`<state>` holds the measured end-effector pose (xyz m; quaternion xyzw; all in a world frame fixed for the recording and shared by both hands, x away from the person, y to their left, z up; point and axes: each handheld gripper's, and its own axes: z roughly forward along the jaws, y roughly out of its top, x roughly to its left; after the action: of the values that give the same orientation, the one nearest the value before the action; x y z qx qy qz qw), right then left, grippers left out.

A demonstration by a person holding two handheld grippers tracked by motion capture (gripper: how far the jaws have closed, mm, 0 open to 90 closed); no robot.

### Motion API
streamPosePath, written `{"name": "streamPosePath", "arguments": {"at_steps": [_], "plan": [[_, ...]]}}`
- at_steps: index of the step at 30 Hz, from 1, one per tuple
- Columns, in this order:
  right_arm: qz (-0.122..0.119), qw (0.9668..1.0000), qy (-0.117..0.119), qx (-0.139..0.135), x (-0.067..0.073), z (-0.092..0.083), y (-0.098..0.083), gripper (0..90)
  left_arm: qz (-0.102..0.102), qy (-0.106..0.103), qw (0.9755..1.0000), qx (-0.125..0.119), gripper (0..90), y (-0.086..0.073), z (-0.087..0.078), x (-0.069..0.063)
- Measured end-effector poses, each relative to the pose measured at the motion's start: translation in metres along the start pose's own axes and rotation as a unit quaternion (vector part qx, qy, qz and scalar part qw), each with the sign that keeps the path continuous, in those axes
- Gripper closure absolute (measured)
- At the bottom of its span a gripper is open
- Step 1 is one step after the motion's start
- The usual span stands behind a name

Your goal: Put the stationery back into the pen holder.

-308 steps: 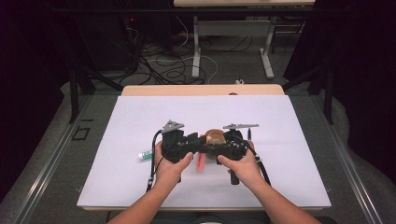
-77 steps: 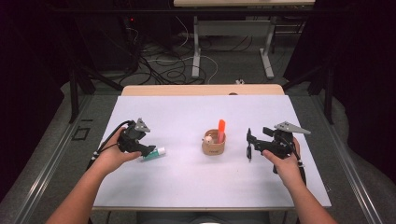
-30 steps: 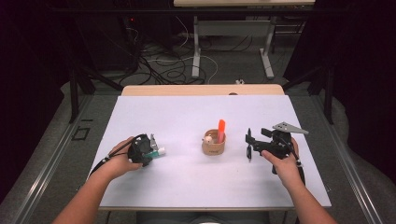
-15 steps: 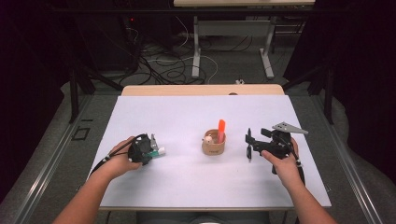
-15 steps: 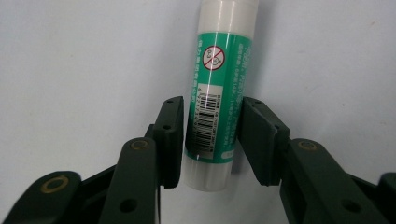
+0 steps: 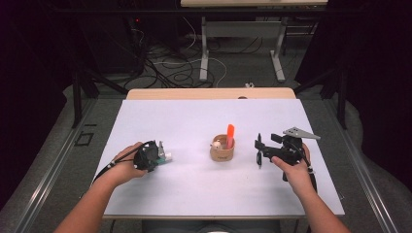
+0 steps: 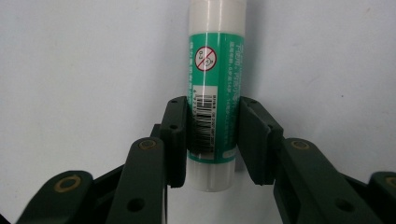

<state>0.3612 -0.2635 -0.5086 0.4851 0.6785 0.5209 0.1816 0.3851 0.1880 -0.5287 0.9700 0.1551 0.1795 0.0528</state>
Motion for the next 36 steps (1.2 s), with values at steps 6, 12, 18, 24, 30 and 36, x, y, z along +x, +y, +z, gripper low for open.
{"name": "streamPosePath", "arguments": {"at_steps": [6,12,18,24,30,36], "plan": [[0.001,1.0,0.004,-0.005,-0.001,0.001,0.0,18.0,-0.009,-0.006,0.9999,-0.006,65.6,-0.002,0.0,0.002],[0.004,1.0,0.005,-0.003,0.0,0.0,0.0,18.0,-0.023,-0.004,0.9995,-0.02,65.6,-0.003,-0.002,0.001],[0.005,1.0,0.004,-0.005,0.001,0.001,0.0,18.0,-0.059,0.003,0.9975,-0.04,65.6,-0.003,-0.009,0.005],[0.006,1.0,0.004,-0.005,0.001,0.001,0.0,18.0,-0.09,0.007,0.9934,-0.07,65.7,-0.004,-0.016,0.006],[0.001,1.0,0.006,-0.006,0.001,0.0,0.0,18.0,-0.13,0.016,0.9857,-0.106,65.6,-0.003,-0.025,0.007],[0.001,0.9999,0.011,-0.01,0.008,0.0,0.002,19.0,-0.164,0.012,0.9747,-0.152,65.7,0.003,-0.038,0.006]]}}
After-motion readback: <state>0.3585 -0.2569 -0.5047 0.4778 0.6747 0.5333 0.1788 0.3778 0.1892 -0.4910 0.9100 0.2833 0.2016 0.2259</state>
